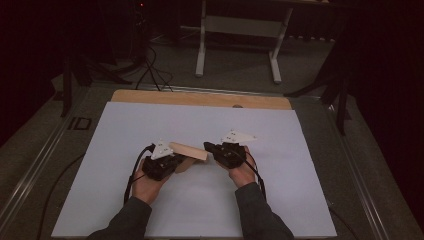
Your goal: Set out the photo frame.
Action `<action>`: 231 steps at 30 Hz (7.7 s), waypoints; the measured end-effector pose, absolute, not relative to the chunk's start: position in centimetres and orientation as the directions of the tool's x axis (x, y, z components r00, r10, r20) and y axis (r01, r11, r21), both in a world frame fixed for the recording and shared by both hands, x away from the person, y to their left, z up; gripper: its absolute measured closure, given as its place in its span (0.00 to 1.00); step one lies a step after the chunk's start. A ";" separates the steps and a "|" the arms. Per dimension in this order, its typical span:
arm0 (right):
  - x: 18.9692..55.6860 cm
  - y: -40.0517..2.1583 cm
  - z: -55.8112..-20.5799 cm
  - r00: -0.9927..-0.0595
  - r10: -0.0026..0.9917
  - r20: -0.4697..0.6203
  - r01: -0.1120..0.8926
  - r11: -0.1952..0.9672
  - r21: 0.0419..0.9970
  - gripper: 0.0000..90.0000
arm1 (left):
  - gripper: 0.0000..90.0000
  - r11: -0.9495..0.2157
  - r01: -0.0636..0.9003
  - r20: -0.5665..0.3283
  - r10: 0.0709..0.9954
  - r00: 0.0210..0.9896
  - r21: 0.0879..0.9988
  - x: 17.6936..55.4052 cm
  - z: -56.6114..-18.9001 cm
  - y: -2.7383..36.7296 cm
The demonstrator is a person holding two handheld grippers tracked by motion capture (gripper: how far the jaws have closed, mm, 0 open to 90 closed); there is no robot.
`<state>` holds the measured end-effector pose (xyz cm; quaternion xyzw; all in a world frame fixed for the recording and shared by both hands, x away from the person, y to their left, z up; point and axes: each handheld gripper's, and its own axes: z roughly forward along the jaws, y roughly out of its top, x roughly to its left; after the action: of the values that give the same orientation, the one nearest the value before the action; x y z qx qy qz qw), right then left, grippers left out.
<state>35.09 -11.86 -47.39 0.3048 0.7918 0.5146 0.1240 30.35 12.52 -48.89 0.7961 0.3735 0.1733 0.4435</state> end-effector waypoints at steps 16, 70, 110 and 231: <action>34.7 -11.8 -48.7 -0.786 0.607 0.117 0.373 0.316 0.872 1.00 | 0.99 -0.352 0.433 -0.047 0.730 0.682 0.830 30.0 -49.2 11.2; 32.5 -11.2 -51.3 -0.815 0.577 0.047 0.383 0.477 0.791 0.99 | 1.00 -0.336 0.459 -0.043 0.768 0.639 0.822 31.4 -49.9 11.0; 31.5 -11.4 -50.3 -0.817 0.577 -0.003 0.343 0.490 0.801 0.62 | 0.58 -0.164 0.551 -0.211 0.806 0.553 0.818 30.7 -49.0 15.6; 31.9 -17.0 -45.8 -0.692 0.722 0.001 0.299 0.285 0.911 0.85 | 0.68 -0.343 0.449 -0.138 0.649 0.748 0.825 28.5 -47.7 9.2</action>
<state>31.88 -17.01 -45.76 0.3303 0.7731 0.4982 0.2124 28.52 9.20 -47.73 0.8122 0.3381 0.1077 0.4631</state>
